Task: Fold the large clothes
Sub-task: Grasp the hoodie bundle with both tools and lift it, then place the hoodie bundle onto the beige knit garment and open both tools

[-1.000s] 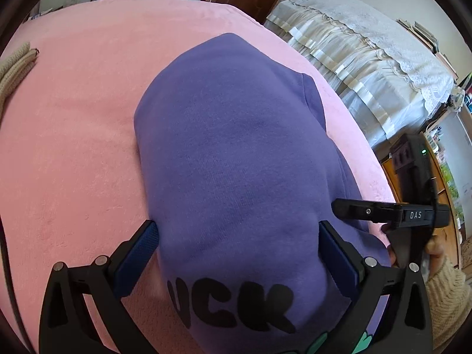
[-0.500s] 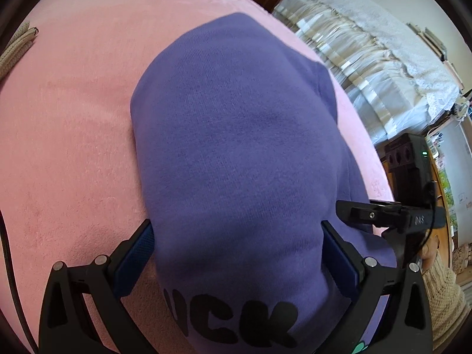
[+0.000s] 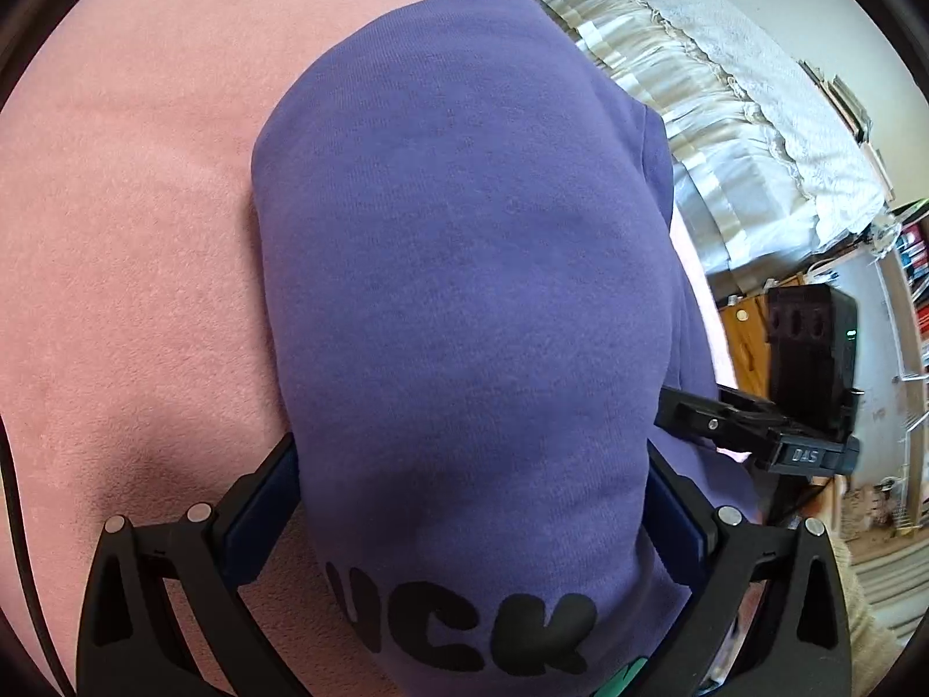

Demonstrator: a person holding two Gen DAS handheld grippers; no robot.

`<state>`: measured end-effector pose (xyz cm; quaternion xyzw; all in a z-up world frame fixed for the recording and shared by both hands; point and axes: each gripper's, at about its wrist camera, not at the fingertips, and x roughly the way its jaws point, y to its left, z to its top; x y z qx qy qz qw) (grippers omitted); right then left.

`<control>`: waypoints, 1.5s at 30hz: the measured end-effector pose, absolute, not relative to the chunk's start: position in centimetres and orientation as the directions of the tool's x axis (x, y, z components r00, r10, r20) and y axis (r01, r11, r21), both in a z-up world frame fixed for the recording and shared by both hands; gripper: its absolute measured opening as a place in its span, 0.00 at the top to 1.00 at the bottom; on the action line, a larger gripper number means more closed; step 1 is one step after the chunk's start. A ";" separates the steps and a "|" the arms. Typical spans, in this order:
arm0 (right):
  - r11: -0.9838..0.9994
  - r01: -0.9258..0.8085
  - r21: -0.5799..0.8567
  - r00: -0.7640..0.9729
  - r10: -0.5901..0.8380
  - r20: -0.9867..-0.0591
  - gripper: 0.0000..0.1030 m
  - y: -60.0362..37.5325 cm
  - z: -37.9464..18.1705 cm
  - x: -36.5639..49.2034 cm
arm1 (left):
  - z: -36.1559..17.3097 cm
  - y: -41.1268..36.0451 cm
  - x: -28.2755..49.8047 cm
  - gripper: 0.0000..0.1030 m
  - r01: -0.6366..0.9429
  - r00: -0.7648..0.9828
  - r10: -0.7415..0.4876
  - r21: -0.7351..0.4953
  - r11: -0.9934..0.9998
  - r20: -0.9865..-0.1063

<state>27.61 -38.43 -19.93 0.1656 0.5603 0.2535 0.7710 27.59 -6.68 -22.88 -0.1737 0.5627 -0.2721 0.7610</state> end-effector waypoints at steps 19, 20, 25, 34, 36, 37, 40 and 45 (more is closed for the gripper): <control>0.854 -0.257 0.452 0.373 0.519 -0.769 0.56 -31.6 -10.0 25.0 | -8.8 -1.8 24.3 0.18 0.280 0.422 -0.470 -0.382 0.881 -0.775; 0.846 -0.279 0.454 0.379 0.531 -0.758 0.56 -29.8 -8.8 25.3 | -7.8 -0.3 24.6 0.18 0.280 0.435 -0.463 -0.373 0.885 -0.772; 0.797 -0.371 0.476 0.398 0.600 -0.694 0.56 -19.3 -4.1 28.1 | -1.9 11.2 27.3 0.17 0.272 0.520 -0.385 -0.280 0.921 -0.762; 0.700 -0.413 0.582 0.392 0.714 -0.580 0.56 0.9 -2.4 38.3 | 1.1 30.9 38.7 0.16 0.229 0.590 -0.283 -0.179 0.957 -0.756; 0.685 -0.394 0.613 0.383 0.728 -0.568 0.56 4.8 -4.2 41.1 | -0.4 34.5 40.8 0.16 0.216 0.589 -0.273 -0.177 0.960 -0.760; 0.680 -0.382 0.626 0.378 0.733 -0.565 0.56 6.5 -5.3 42.2 | -1.5 36.2 42.1 0.16 0.207 0.589 -0.269 -0.179 0.962 -0.762; 0.673 -0.337 0.659 0.359 0.739 -0.570 0.56 9.9 -8.6 44.6 | -5.6 40.8 45.3 0.16 0.186 0.561 -0.264 -0.191 0.964 -0.784; 0.708 -0.251 0.660 0.327 0.703 -0.631 0.55 12.2 -16.3 47.2 | -14.7 42.8 48.9 0.14 0.176 0.484 -0.276 -0.216 0.960 -0.830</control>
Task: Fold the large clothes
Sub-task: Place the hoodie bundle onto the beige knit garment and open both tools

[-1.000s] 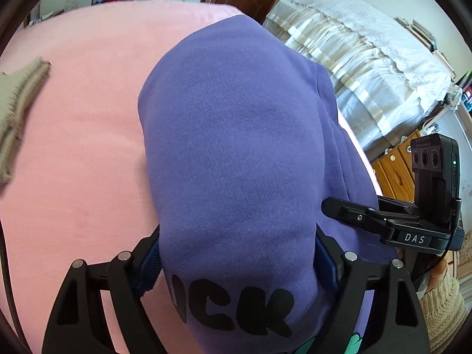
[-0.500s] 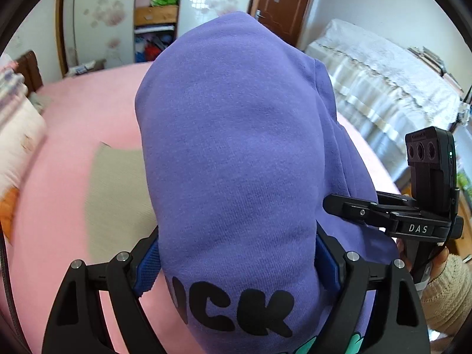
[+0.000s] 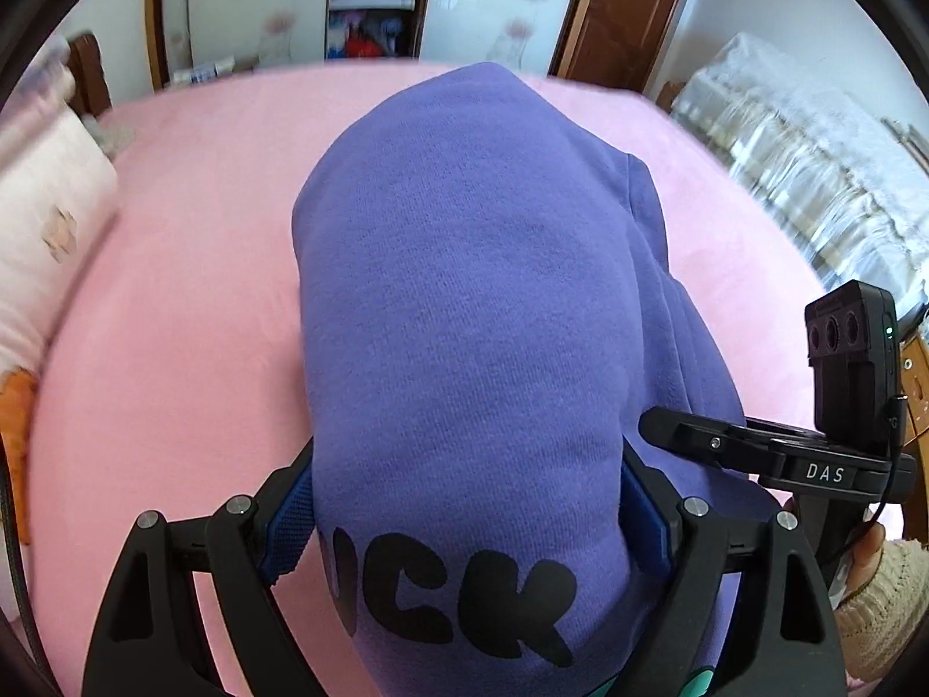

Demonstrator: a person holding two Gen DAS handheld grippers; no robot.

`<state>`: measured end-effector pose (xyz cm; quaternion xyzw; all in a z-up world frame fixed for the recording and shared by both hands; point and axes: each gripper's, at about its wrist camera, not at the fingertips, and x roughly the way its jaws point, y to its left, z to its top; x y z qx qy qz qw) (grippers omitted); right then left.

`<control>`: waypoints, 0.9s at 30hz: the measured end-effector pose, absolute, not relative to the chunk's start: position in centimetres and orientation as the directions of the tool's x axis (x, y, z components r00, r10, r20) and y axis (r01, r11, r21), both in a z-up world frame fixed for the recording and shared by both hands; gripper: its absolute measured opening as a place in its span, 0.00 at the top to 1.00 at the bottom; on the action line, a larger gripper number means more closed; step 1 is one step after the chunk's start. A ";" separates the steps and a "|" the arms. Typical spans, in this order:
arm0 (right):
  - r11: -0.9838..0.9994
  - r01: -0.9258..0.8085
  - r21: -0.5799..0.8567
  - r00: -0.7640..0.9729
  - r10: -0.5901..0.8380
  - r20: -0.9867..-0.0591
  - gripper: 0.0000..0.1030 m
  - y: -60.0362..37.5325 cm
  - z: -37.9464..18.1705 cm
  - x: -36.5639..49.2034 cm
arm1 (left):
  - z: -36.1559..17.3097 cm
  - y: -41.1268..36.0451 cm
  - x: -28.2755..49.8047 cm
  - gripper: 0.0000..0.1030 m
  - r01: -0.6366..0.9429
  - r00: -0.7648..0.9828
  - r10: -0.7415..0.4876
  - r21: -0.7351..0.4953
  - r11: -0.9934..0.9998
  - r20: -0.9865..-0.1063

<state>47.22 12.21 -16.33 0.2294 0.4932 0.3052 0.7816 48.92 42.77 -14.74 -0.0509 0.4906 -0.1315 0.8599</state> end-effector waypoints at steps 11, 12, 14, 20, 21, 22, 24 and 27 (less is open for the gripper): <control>0.709 -0.296 0.641 0.354 0.704 -0.615 0.39 11.2 -20.6 46.4 | -20.9 45.6 49.2 0.00 0.170 0.584 -0.361 -0.326 0.930 -0.726; 0.715 -0.299 0.632 0.353 0.698 -0.623 0.37 11.1 -20.5 46.5 | -20.8 45.4 49.0 0.00 0.165 0.584 -0.356 -0.322 0.932 -0.730; 0.741 -0.306 0.598 0.356 0.672 -0.649 0.36 12.0 -19.5 46.8 | -19.8 44.7 48.9 0.00 0.159 0.596 -0.298 -0.254 0.954 -0.746; 0.785 -0.347 0.512 0.380 0.617 -0.689 0.35 12.1 -16.0 46.4 | -16.6 40.7 47.9 0.00 0.150 0.617 -0.091 0.003 0.989 -0.782; 0.787 -0.347 0.510 0.391 0.616 -0.684 0.35 11.6 -15.2 46.2 | -16.0 40.3 47.8 0.00 0.146 0.620 -0.067 0.031 0.989 -0.782; 0.788 -0.346 0.508 0.401 0.614 -0.680 0.35 11.2 -14.6 46.0 | -15.4 39.8 47.6 0.00 0.150 0.620 -0.061 0.041 0.988 -0.782; 0.796 -0.340 0.501 0.421 0.605 -0.676 0.33 10.7 -13.3 45.7 | -14.2 38.9 47.1 0.00 0.162 0.628 -0.054 0.062 0.985 -0.777; 0.802 -0.337 0.494 0.437 0.598 -0.672 0.33 9.6 -11.6 44.8 | -12.1 37.9 45.9 0.00 0.168 0.652 -0.042 0.091 0.982 -0.757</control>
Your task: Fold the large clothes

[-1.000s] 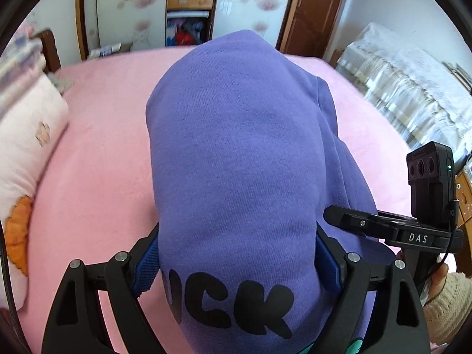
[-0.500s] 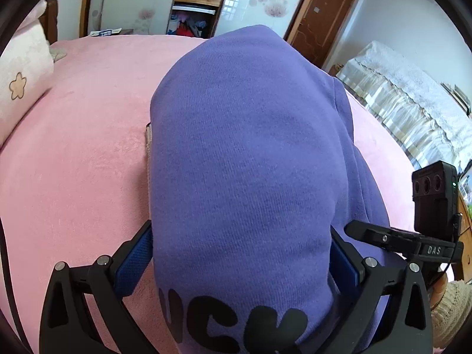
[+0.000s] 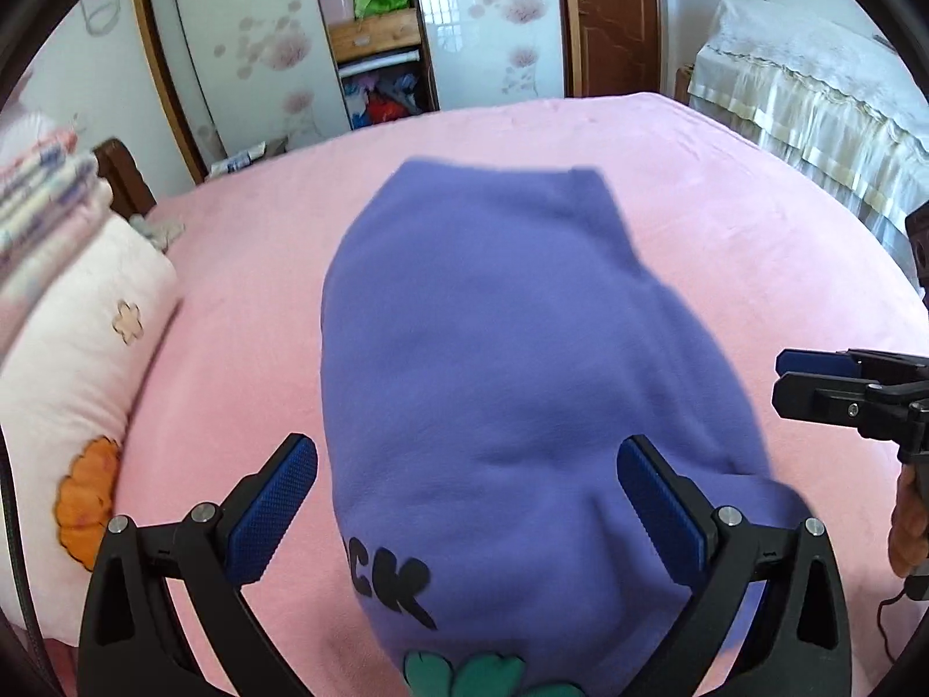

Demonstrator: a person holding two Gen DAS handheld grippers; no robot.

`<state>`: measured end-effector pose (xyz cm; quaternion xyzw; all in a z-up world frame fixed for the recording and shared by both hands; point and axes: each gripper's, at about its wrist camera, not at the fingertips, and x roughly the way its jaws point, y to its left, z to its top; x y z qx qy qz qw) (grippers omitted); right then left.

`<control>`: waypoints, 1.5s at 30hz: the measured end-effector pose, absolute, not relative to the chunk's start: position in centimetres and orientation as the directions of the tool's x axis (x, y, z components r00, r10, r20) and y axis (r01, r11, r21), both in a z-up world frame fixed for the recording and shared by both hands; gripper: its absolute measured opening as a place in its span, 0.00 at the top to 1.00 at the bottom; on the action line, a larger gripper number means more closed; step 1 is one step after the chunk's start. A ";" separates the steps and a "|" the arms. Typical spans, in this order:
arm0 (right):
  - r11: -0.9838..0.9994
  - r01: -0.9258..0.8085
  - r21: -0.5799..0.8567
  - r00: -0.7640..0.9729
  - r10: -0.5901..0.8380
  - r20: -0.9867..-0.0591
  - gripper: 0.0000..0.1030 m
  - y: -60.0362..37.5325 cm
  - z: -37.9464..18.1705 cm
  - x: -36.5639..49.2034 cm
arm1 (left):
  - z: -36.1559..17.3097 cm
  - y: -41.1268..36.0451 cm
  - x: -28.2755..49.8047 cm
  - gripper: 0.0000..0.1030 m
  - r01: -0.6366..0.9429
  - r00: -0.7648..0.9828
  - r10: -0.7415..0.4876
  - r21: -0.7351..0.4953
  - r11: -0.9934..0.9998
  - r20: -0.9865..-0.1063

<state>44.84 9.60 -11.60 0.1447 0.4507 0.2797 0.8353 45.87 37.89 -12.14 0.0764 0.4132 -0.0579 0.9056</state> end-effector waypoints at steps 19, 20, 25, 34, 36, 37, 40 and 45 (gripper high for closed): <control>0.892 -0.366 0.265 0.572 0.440 -0.692 0.30 -1.8 3.2 28.1 | 2.5 22.9 24.5 0.00 0.146 0.745 -0.172 -0.095 0.985 -0.645; 0.901 -0.351 0.255 0.583 0.424 -0.693 0.28 -3.1 4.0 26.6 | 3.1 21.6 23.0 0.00 0.149 0.749 -0.173 -0.092 0.985 -0.639; 0.940 -0.303 0.155 0.650 0.323 -0.688 0.24 -8.6 6.8 19.1 | 5.5 15.3 14.9 0.00 0.104 0.786 -0.153 -0.115 0.988 -0.600; 0.965 -0.240 0.109 0.706 0.250 -0.663 0.20 -15.8 8.0 9.8 | 5.5 7.6 6.4 0.00 0.041 0.761 -0.123 -0.142 0.989 -0.637; 0.969 -0.229 0.097 0.716 0.235 -0.657 0.20 -16.9 8.2 8.2 | 5.4 6.8 5.3 0.00 0.042 0.754 -0.137 -0.160 0.986 -0.643; 0.969 -0.227 0.096 0.720 0.233 -0.653 0.20 -17.4 8.3 7.5 | 5.4 6.5 4.9 0.00 0.036 0.753 -0.133 -0.161 0.986 -0.644; 0.974 -0.206 0.097 0.730 0.218 -0.648 0.20 -18.4 8.5 6.0 | 5.5 5.5 3.1 0.00 -0.003 0.760 -0.089 -0.141 0.990 -0.644; 0.982 -0.156 0.106 0.735 0.187 -0.652 0.18 -19.6 8.1 3.9 | 5.9 4.2 0.9 0.00 -0.063 0.766 -0.022 -0.109 0.992 -0.642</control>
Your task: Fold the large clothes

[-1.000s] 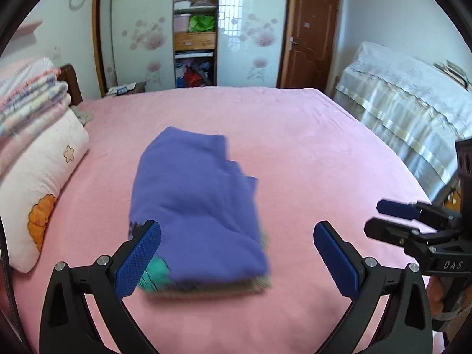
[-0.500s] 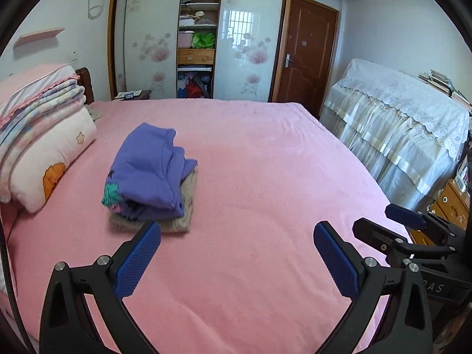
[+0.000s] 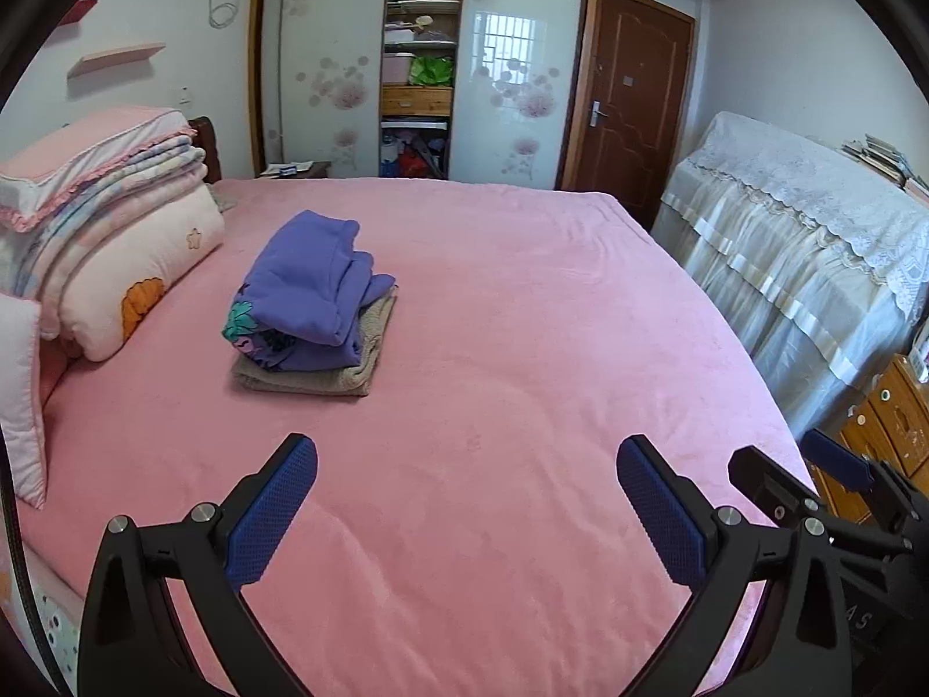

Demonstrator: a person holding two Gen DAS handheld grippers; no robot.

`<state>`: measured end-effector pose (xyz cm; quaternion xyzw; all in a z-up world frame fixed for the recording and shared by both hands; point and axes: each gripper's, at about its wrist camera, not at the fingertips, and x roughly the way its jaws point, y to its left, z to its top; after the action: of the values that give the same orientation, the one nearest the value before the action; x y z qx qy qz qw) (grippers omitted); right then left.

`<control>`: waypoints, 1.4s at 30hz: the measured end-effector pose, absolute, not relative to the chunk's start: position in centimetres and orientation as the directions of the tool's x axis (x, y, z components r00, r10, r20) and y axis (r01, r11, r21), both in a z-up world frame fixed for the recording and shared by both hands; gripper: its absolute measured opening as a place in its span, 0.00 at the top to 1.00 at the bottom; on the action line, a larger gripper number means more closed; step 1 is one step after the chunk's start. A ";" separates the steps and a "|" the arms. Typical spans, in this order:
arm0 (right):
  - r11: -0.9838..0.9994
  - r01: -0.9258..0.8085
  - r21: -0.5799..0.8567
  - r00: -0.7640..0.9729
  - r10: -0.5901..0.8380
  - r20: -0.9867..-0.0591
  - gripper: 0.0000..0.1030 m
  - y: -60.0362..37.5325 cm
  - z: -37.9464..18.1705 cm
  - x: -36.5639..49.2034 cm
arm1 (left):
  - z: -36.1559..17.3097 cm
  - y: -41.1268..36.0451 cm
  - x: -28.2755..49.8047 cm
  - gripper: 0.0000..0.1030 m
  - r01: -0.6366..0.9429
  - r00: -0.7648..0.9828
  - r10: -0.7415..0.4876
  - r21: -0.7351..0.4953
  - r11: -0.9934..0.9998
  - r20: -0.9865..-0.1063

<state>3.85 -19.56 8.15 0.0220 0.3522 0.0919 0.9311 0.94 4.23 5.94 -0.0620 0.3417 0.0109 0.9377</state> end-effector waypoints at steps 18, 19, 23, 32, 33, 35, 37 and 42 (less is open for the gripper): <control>0.996 -0.084 -0.018 0.771 0.053 -0.635 0.17 -20.2 7.0 -0.4 | 3.5 2.6 -2.4 0.00 -0.096 0.743 0.033 -0.058 0.994 -0.669; 0.996 -0.085 -0.021 0.770 0.052 -0.636 0.17 -20.2 7.0 -0.5 | 3.4 2.5 -2.5 0.00 -0.101 0.742 0.038 -0.056 0.993 -0.669; 0.995 -0.090 -0.030 0.772 0.050 -0.634 0.17 -20.2 6.9 -0.8 | 3.2 2.4 -2.8 0.00 -0.116 0.736 0.052 -0.050 0.992 -0.675; 0.996 -0.079 -0.035 0.774 0.039 -0.632 0.17 -20.7 6.8 -1.1 | 3.1 2.3 -3.1 0.00 -0.117 0.733 0.052 -0.050 0.992 -0.679; 0.997 -0.073 -0.036 0.774 0.034 -0.632 0.17 -20.9 6.8 -1.0 | 3.1 2.3 -3.1 0.00 -0.114 0.732 0.050 -0.051 0.992 -0.679; 0.997 -0.065 -0.038 0.773 0.026 -0.633 0.17 -21.2 6.7 -1.0 | 3.0 2.1 -3.2 0.00 -0.109 0.732 0.048 -0.048 0.993 -0.679; 0.998 -0.060 -0.037 0.771 0.023 -0.636 0.17 -21.4 6.6 -1.0 | 3.0 2.1 -3.1 0.00 -0.105 0.733 0.048 -0.043 0.994 -0.678; 0.998 -0.052 -0.029 0.769 0.022 -0.639 0.17 -21.8 6.5 -1.0 | 3.1 2.0 -3.2 0.00 -0.097 0.738 0.049 -0.034 0.995 -0.673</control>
<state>-0.98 -21.81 6.47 -0.0228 0.3394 0.0197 0.9402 -3.16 1.97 3.07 -0.0333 0.3600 0.0394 0.9315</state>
